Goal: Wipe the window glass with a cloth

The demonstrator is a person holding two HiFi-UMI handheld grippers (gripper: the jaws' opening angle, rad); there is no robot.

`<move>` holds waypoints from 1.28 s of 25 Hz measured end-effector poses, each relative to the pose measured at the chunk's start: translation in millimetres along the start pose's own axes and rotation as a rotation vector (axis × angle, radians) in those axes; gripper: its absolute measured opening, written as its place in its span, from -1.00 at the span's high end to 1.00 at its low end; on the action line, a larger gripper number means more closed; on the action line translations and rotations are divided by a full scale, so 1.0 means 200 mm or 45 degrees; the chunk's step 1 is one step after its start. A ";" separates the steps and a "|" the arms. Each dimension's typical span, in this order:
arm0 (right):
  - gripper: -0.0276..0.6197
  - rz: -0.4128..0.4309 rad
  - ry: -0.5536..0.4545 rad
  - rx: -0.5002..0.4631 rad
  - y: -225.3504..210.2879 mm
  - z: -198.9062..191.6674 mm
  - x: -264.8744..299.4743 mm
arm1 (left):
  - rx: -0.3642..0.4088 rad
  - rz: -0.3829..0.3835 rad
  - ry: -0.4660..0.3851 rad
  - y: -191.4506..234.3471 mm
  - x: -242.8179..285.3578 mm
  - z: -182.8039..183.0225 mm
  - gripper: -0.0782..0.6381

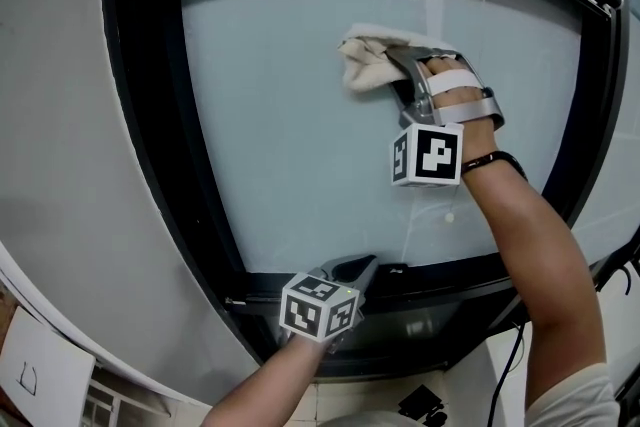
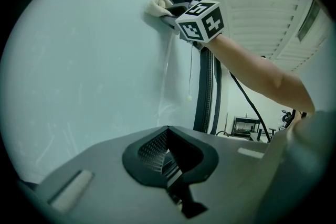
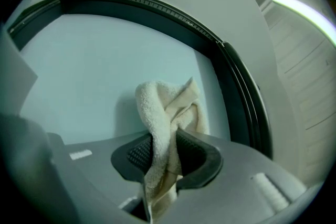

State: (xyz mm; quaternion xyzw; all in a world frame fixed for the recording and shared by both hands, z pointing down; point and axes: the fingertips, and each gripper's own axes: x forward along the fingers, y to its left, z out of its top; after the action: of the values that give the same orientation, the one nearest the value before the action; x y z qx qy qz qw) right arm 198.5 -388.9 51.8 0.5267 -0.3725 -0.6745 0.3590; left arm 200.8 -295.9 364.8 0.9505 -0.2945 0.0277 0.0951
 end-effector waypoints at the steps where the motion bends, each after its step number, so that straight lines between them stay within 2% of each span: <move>1: 0.61 0.008 -0.004 0.001 0.03 0.01 -0.01 | -0.003 0.002 0.002 0.00 0.00 -0.01 0.73; 22: 0.61 0.129 -0.056 0.024 0.49 0.13 -0.25 | -0.046 0.021 0.040 0.01 0.00 -0.12 0.74; 32: 0.61 0.191 -0.092 0.037 0.69 0.17 -0.35 | -0.072 0.009 0.018 0.04 0.00 -0.15 0.73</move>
State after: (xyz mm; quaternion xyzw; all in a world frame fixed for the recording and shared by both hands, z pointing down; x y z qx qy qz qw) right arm 190.3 -387.3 210.1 0.4779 -0.4333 -0.6588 0.3871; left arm 195.9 -296.9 396.2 0.9462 -0.2980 0.0263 0.1237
